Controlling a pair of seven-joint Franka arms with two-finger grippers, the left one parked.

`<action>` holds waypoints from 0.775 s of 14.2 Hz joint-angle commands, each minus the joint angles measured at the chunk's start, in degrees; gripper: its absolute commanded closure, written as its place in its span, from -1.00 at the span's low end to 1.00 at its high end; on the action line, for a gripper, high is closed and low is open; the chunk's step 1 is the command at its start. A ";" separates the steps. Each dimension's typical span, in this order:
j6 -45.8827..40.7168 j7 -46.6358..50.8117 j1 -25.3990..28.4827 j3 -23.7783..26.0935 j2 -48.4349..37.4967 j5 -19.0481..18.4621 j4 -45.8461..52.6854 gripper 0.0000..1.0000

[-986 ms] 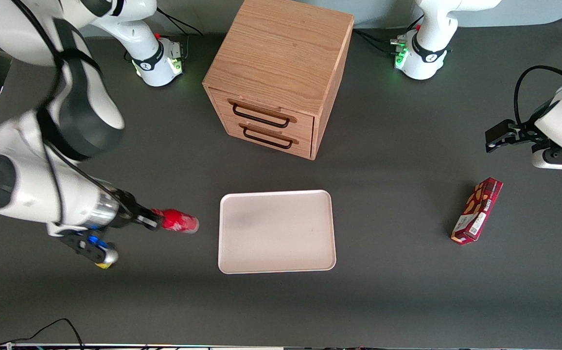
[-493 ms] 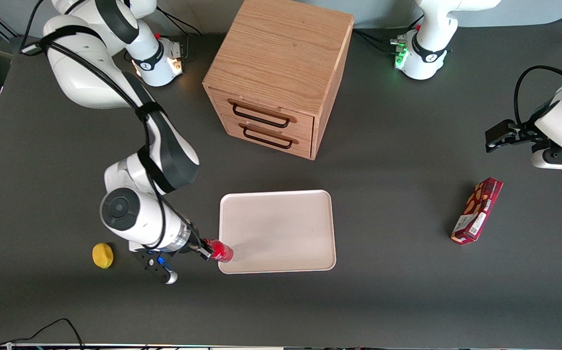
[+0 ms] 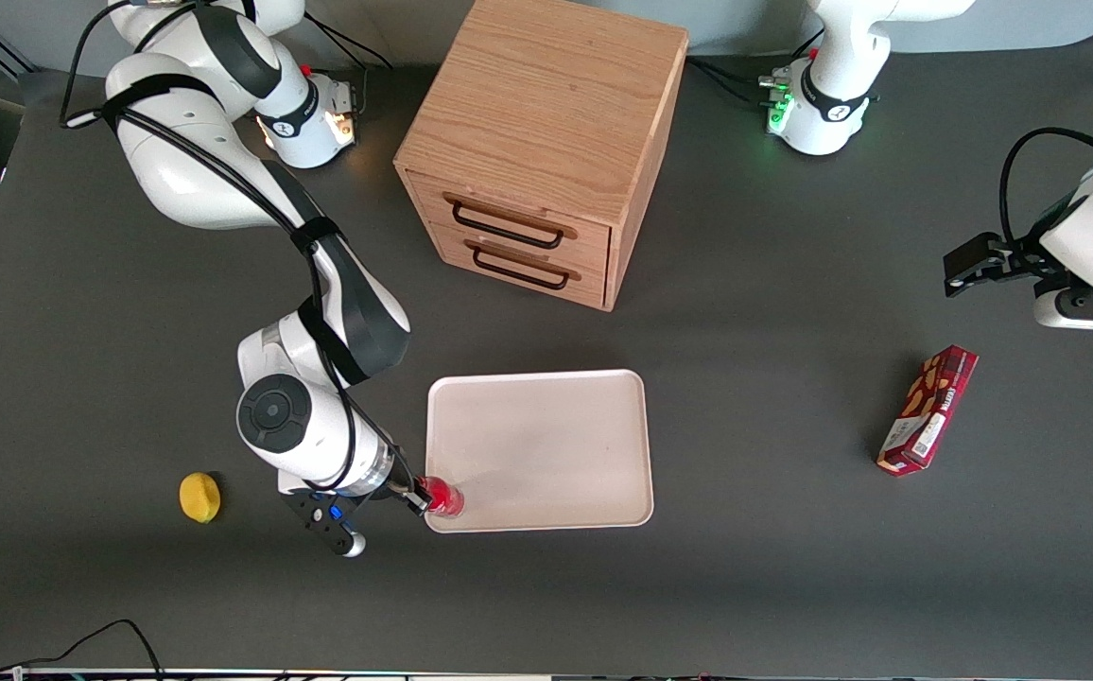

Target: Place coke bottle on tray

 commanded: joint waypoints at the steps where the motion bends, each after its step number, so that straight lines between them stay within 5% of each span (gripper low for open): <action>1: -8.10 1.05 -2.89 5.19 -4.10 -2.51 1.65 -1.00; 3: -16.70 -2.18 -6.31 10.19 -10.77 -5.59 0.16 -1.00; 6: -25.95 -11.49 -11.76 12.07 -26.30 -4.90 -8.42 -1.00; 8: -29.21 -21.40 -15.45 10.23 -36.42 1.30 -15.72 -1.00; 11: -29.14 -36.44 -15.64 -2.93 -52.59 12.13 -31.42 -1.00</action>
